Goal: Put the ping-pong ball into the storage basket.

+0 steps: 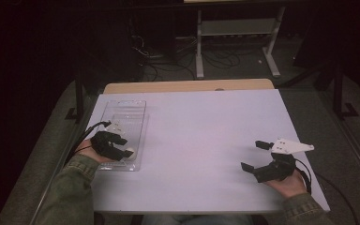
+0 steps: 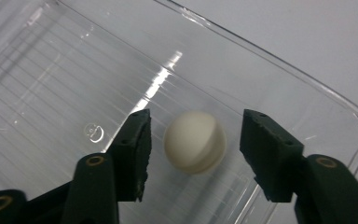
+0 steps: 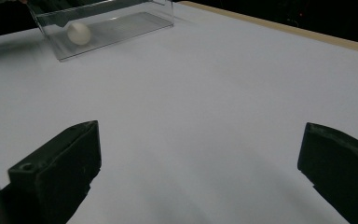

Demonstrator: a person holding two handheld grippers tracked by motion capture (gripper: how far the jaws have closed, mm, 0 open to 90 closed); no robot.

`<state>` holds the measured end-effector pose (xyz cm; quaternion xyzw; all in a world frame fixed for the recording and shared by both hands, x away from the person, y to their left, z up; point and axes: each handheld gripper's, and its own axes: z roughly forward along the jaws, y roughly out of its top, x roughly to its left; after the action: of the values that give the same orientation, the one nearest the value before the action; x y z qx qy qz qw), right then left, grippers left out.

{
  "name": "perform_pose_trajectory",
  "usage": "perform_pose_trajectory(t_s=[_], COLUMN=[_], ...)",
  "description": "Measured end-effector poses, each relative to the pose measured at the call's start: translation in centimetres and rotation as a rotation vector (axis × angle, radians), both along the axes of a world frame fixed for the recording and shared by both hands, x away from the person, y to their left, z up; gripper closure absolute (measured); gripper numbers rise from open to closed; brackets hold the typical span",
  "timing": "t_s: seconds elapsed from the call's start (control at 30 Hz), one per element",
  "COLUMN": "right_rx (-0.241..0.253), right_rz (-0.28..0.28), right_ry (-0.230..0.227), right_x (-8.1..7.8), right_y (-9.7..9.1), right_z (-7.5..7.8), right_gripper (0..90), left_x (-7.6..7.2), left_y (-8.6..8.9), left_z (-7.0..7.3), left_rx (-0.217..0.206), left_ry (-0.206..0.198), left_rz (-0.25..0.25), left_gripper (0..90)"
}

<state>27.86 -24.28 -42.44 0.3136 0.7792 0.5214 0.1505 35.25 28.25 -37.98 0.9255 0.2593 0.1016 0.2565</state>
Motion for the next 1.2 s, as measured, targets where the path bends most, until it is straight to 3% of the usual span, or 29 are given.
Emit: perform_pose_trajectory(t_s=[0.27, 0.4, 0.67, 0.87, 1.2], right_rx=[0.001, 0.000, -0.001, -0.001, 0.000], right_rz=[0.000, -0.001, -0.002, -0.001, -0.002], right_ry=[0.000, 0.000, -0.002, -0.004, -0.002], right_x=[-0.1, -0.1, -0.1, -0.1, -0.1], right_y=[0.0, 0.0, 0.0, 0.0, 0.0], right_z=[0.0, 0.0, 0.1, 0.1, 0.1], right_gripper=[0.0, 0.0, 0.0, 0.0, 0.0], left_x=[0.0, -0.2, -0.5, -0.6, -1.3], left_y=[0.4, 0.7, 1.3, 1.4, 1.8], left_z=[0.5, 1.0, 1.9, 2.1, 3.1], left_rx=[-0.030, -0.083, -0.121, -0.125, -0.188], left_ry=[-0.007, -0.006, -0.051, -0.082, -0.143], left_rz=[0.029, 0.049, 0.079, 0.113, 0.127], left_gripper=[33.6, 27.9, 13.4, 1.9, 0.0])
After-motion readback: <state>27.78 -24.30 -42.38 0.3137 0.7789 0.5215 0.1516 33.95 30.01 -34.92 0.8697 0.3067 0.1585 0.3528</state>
